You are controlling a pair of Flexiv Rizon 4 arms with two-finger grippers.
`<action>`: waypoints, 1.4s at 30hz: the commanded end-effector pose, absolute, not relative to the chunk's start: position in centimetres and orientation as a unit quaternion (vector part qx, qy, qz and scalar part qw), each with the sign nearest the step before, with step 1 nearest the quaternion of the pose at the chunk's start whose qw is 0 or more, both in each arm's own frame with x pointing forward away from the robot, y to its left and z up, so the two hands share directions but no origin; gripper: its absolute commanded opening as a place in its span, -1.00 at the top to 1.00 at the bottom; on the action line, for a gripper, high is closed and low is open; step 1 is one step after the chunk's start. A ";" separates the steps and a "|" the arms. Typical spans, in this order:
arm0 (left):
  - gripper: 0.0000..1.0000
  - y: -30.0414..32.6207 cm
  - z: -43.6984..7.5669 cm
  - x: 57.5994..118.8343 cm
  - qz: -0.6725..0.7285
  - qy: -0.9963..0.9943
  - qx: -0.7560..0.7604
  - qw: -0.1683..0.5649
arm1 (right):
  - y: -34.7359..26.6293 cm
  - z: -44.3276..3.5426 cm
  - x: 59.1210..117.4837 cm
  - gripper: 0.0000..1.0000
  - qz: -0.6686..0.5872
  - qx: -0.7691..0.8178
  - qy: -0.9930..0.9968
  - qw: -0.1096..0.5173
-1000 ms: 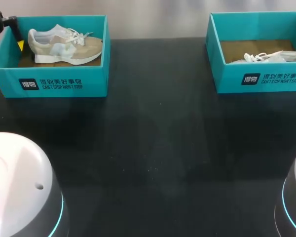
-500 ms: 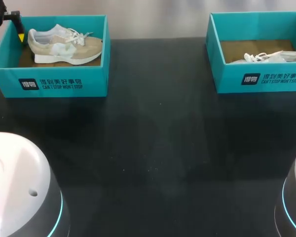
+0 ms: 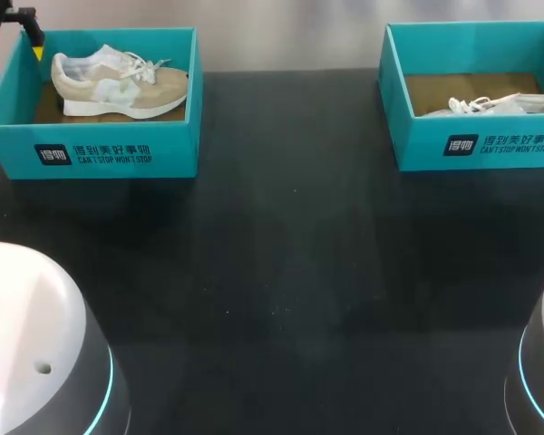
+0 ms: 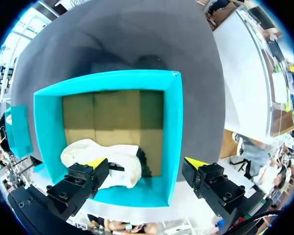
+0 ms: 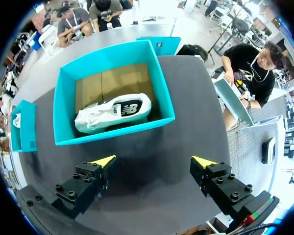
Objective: Take the shoe out of the shoebox, open the shoe tongue, remove and reinsert the insole, then place the shoe into the shoebox
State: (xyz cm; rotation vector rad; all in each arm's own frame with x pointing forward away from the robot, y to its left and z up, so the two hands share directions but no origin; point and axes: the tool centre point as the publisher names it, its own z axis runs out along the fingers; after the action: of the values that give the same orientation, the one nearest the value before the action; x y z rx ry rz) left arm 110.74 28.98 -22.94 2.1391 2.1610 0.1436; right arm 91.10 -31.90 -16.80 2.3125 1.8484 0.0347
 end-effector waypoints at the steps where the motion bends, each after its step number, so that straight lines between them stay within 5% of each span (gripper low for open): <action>1: -1.00 29.0 -22.9 111.7 0.041 0.709 0.703 0.043 | -31.8 -16.8 91.1 -1.00 0.011 0.778 0.621 0.091; 42: -1.00 26.7 -27.8 117.4 0.062 0.687 0.722 0.051 | -31.8 -16.8 91.1 -1.00 0.011 0.778 0.621 0.091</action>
State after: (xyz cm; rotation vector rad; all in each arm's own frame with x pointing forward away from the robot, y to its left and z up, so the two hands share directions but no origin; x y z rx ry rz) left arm 116.18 26.62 -27.08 2.1940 2.0825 0.2022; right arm 91.10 -31.90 -16.81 2.3126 1.8486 0.0351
